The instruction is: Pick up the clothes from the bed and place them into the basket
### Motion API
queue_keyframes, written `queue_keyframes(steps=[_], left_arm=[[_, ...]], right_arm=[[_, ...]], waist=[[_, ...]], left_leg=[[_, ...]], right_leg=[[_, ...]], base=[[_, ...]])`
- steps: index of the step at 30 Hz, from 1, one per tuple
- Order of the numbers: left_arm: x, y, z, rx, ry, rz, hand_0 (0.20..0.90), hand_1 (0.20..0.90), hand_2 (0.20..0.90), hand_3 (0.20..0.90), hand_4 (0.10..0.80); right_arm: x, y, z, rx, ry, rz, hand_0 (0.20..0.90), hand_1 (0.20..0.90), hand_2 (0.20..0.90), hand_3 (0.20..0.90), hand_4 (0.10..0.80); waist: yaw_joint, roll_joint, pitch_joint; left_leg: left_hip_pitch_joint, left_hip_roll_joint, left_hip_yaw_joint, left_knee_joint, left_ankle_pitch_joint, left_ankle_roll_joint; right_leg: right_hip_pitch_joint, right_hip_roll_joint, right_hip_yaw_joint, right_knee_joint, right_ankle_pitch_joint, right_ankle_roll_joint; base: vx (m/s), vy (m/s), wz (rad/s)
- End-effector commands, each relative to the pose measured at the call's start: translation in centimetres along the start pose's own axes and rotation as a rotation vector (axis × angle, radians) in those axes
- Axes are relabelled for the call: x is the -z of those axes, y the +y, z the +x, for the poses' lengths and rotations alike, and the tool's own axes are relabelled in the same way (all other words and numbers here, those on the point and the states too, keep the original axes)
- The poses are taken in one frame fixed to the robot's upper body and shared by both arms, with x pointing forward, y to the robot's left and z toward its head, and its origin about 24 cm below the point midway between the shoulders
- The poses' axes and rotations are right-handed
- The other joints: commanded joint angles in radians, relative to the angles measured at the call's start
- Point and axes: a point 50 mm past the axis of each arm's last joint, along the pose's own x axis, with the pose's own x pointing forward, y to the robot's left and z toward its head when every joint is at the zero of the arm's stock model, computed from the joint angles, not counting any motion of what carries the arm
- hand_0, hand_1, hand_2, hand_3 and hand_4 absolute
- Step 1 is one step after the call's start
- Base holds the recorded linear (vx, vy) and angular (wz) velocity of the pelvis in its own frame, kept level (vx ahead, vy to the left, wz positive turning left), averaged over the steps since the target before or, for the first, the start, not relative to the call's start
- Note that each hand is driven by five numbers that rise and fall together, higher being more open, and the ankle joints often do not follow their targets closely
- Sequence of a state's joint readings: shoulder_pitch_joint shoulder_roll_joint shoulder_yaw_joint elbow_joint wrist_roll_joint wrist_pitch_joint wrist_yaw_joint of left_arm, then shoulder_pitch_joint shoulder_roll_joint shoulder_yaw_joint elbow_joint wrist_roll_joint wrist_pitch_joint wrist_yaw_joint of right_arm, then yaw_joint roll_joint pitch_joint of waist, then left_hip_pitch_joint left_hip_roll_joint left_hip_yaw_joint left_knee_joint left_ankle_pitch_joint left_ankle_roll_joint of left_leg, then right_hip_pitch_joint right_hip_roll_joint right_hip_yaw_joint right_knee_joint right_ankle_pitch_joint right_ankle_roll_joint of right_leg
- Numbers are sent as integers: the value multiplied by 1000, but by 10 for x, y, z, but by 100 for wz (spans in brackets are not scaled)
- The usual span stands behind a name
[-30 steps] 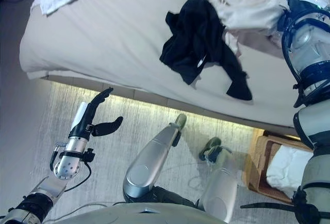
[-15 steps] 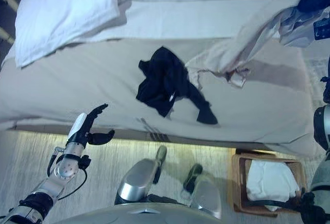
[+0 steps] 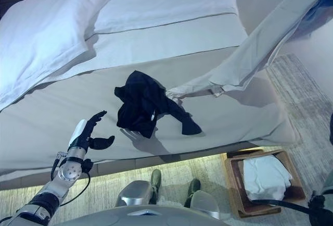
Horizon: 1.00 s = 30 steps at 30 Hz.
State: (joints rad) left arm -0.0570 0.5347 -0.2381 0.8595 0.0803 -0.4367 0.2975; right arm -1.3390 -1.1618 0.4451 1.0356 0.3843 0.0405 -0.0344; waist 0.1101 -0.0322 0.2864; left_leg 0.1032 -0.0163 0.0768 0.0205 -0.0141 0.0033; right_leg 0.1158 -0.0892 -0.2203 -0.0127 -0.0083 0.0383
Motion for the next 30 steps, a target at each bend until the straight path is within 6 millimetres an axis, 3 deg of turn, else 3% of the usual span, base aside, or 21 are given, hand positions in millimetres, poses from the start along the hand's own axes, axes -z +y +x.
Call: queue_keyframes(steps=[1,12,21,30], left_arm=[[7,11,-3,-53,-8,34,900,900,900,900,800],[16,13,-4,-31,33,49,900,900,900,900,800],[18,7,-3,8,45,52,900,900,900,900,800],[19,5,-3,24,48,64,900,900,900,900,800]], right_arm=[[-80,-55,-9,207,-311,22,300,300,300,200,100],[-92,-84,-22,282,-329,-43,300,300,300,200,100],[-78,-109,-32,308,-299,-82,300,300,300,200,100],[-58,-108,-35,201,-259,-163,300,300,300,200,100]], waist=[[-40,-50,-231],[-143,-62,-266],[-218,-52,-277],[-257,-49,-281]], left_leg=[[-9,28,-3,-26,-38,-46],[13,45,84,-47,-54,-47],[29,52,121,-53,-65,-42],[36,57,136,-57,-70,-39]], right_leg=[[-27,0,-10,75,-53,36],[-54,22,86,7,-7,49],[-74,39,153,-4,5,54],[-91,51,192,-2,12,58]], base=[[-35,5,-32],[-11,2,-31],[-4,-4,-23],[-15,-8,-13]])
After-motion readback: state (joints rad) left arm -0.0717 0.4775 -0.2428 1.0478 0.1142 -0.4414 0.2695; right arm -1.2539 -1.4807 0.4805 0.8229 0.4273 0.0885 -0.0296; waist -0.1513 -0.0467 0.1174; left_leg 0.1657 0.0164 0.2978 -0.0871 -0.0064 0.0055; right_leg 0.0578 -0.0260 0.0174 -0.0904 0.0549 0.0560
